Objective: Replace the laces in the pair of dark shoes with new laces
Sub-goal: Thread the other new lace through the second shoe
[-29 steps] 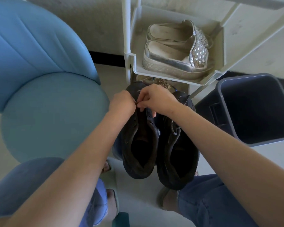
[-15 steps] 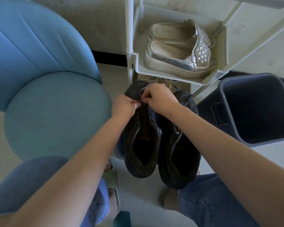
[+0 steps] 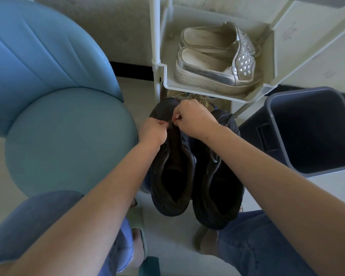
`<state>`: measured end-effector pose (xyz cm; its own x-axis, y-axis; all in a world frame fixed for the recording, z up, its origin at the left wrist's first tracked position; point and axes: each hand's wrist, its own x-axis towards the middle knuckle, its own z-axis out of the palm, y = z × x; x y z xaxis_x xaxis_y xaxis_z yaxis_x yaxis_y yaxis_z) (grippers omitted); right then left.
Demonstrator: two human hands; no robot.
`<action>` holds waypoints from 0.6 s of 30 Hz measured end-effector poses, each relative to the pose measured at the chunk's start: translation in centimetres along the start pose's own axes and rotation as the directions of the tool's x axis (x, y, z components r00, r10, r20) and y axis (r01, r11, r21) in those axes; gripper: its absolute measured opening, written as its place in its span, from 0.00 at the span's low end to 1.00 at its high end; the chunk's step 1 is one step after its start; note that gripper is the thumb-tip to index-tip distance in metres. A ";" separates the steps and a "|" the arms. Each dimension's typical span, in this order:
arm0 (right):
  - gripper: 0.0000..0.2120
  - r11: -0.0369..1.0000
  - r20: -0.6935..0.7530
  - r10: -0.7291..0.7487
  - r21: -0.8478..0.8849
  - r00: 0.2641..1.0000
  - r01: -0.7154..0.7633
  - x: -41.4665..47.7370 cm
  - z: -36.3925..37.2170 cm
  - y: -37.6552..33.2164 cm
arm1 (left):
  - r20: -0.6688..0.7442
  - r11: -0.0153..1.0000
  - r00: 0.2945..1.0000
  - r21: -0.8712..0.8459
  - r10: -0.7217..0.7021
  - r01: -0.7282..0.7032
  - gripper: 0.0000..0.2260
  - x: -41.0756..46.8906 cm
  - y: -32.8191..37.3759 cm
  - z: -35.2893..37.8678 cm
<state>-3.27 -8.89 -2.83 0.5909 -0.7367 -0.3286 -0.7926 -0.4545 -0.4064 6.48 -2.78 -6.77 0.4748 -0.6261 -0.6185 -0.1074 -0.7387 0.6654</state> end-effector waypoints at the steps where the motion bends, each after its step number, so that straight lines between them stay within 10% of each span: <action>1: 0.10 1.000 0.000 0.000 -0.022 1.000 0.000 0.0 -0.1 -0.2 | 0.002 1.000 1.000 -0.018 -0.018 0.018 0.16 0.0 0.0 0.0; 18: 0.08 0.994 0.035 0.055 -0.101 0.998 -0.051 0.8 -0.4 -0.4 | 0.049 0.975 0.990 -0.169 -0.135 0.141 0.12 -0.5 0.9 0.1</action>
<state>-2.51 -9.51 -2.64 0.5511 -0.7430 -0.3798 -0.8331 -0.4643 -0.3007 6.11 -3.15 -5.92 0.4418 -0.5320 -0.7223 0.1098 -0.7670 0.6322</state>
